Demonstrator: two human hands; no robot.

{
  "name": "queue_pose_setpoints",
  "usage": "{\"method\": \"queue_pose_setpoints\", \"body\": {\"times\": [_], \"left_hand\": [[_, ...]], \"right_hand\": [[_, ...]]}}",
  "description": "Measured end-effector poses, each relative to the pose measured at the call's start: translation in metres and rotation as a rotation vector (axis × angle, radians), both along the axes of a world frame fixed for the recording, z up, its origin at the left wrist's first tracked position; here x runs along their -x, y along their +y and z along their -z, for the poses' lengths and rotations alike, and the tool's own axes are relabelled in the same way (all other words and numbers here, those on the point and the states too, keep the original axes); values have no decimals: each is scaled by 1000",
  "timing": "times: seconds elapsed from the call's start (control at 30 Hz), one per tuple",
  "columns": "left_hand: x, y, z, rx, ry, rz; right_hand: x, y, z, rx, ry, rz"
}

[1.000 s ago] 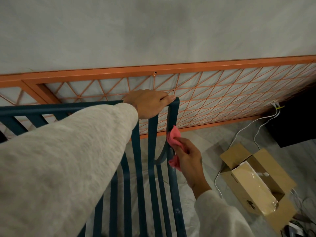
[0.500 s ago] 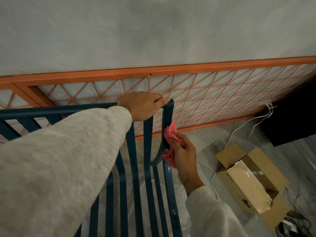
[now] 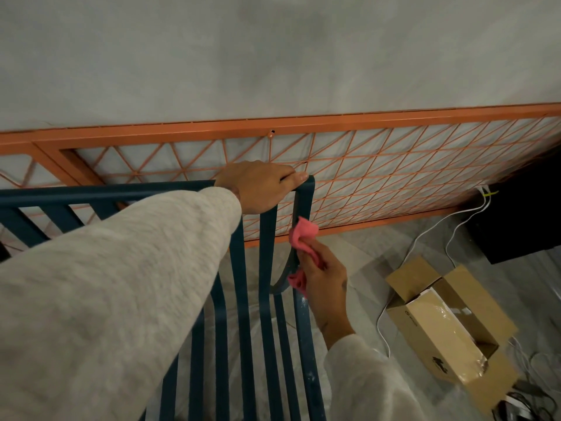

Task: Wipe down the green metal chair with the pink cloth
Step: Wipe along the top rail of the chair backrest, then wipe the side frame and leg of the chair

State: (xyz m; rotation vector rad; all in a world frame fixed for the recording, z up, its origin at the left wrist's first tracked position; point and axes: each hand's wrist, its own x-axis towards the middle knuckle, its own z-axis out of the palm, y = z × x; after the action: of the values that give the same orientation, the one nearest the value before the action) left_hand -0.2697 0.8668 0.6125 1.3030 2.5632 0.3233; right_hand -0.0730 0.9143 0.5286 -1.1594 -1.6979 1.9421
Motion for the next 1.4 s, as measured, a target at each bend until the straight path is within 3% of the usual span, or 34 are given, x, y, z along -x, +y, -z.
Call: {"method": "queue_pose_setpoints", "body": {"times": [0.13,0.23,0.27,0.33,0.4,0.47,0.57,0.7,0.83,0.97,1.03,1.1,1.2,1.3,1.4], "left_hand": [[0,-2,0,3,0,-10],[0,-3,-1,14,-14,-18],[0,-3,-1,15,-26,-20],[-1,-2,-2,19,-58,-31],[-2,-2,-5,29,-83,-47],[-3,-2,-8,28,-84,-54],[-4,-3,-6,18,-72,-48],[-5,-9,3,-65,14,-11],[-22,-24,9,-332,143,6],[-65,-60,27,-531,214,26],[-83,-76,45,-577,175,-54],[-99,-86,63,-572,-40,-162],[-119,-90,85,-517,-450,-351],[-132,-86,105,-394,-775,-489],[-148,-81,129,-294,-980,-517]], "right_hand": [[-17,3,11,-24,-101,-19],[-16,8,-6,-198,-47,-77],[-15,10,-14,-374,-5,-121],[-7,16,-27,-935,72,-300],[10,25,-34,-1429,19,-529],[24,28,-36,-1622,-209,-727],[23,22,-27,-1758,-496,-937],[5,7,-7,-1720,-688,-1138],[-15,-5,12,-1518,-731,-1205],[-25,8,-5,-868,-294,-961],[-29,15,-30,-646,-90,-764],[-28,23,-50,-528,-21,-593],[-17,39,-50,-661,-18,-464],[-13,43,-23,-780,-9,-479],[-26,33,19,-836,-75,-528]]}}
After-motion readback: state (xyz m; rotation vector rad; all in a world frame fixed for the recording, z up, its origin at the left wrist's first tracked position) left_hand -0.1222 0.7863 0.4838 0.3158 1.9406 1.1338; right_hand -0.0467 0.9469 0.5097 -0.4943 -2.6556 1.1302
